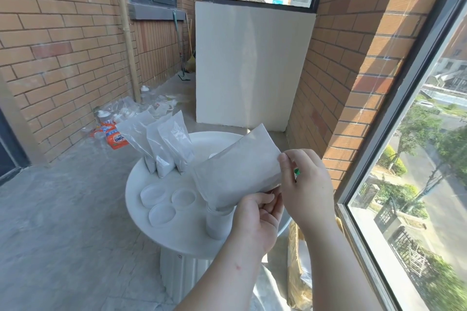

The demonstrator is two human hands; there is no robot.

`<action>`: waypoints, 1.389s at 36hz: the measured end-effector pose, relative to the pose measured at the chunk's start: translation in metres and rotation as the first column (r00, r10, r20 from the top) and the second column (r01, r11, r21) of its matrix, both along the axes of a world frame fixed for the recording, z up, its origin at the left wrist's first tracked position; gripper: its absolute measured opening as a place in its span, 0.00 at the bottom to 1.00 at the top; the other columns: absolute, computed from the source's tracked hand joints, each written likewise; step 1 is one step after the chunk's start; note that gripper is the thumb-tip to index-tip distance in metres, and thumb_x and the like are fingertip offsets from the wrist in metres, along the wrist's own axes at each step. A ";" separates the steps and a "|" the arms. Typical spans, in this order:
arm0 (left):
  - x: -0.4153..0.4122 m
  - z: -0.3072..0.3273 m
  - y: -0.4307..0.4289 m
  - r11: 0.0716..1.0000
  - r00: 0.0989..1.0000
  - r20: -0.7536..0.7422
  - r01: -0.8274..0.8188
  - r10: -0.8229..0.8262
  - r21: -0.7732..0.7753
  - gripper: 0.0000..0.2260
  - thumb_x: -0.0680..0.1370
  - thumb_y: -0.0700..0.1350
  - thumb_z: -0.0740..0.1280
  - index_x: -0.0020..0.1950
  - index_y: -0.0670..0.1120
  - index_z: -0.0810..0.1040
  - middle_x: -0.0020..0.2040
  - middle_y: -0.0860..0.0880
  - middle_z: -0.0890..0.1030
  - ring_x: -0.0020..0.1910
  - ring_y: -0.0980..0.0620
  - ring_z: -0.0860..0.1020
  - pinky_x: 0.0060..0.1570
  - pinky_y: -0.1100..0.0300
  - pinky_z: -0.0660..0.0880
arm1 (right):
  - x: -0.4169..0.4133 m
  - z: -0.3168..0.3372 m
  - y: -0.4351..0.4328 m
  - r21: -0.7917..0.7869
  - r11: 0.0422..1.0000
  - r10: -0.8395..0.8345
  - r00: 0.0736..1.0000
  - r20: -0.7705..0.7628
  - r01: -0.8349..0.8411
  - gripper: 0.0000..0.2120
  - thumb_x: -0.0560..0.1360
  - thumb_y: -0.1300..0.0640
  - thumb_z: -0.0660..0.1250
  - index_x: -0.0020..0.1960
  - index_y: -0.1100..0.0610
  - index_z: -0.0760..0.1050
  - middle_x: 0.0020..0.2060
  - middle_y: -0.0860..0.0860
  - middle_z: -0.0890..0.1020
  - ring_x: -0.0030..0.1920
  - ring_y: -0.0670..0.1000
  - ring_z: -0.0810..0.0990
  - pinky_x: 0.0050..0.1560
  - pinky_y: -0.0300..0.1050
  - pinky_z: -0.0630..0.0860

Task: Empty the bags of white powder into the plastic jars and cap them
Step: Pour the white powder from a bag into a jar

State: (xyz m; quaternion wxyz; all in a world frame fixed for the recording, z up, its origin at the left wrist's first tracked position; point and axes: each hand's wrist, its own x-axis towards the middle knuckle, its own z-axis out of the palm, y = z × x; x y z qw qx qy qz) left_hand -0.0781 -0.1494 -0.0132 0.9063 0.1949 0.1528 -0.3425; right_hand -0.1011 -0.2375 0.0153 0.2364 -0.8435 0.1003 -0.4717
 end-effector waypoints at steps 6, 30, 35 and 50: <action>0.001 0.000 0.000 1.000 1.000 0.002 0.002 -0.002 0.011 0.17 0.74 0.25 0.57 0.57 0.33 0.80 0.49 0.38 0.85 0.47 0.44 0.84 0.54 0.53 0.79 | 0.001 0.000 -0.001 -0.012 1.000 0.000 1.000 0.019 0.000 0.06 0.81 0.59 0.65 0.47 0.57 0.79 0.43 0.48 0.78 0.42 0.52 0.76 0.40 0.53 0.75; 0.000 0.001 0.001 0.999 1.000 0.022 0.006 -0.005 -0.042 0.14 0.74 0.27 0.58 0.50 0.34 0.82 0.48 0.39 0.85 0.43 0.45 0.85 0.53 0.53 0.79 | -0.004 0.003 -0.004 0.083 0.995 0.063 0.990 -0.124 -0.053 0.07 0.82 0.54 0.64 0.48 0.53 0.79 0.45 0.44 0.77 0.45 0.45 0.75 0.44 0.45 0.71; 0.000 0.000 0.000 1.000 0.999 0.035 0.006 -0.006 -0.017 0.14 0.74 0.28 0.59 0.51 0.34 0.82 0.49 0.39 0.84 0.46 0.45 0.83 0.52 0.54 0.80 | -0.008 0.002 -0.009 0.127 0.990 0.091 0.979 -0.185 -0.068 0.08 0.82 0.53 0.63 0.49 0.54 0.80 0.46 0.44 0.77 0.47 0.44 0.76 0.45 0.44 0.71; 0.000 0.002 0.000 1.000 0.999 0.043 0.004 -0.003 -0.031 0.16 0.74 0.28 0.58 0.57 0.33 0.81 0.56 0.37 0.83 0.51 0.43 0.83 0.57 0.53 0.79 | -0.011 0.000 -0.016 0.172 0.981 0.130 0.963 -0.238 -0.090 0.05 0.80 0.53 0.66 0.46 0.47 0.77 0.47 0.38 0.76 0.49 0.39 0.76 0.44 0.38 0.69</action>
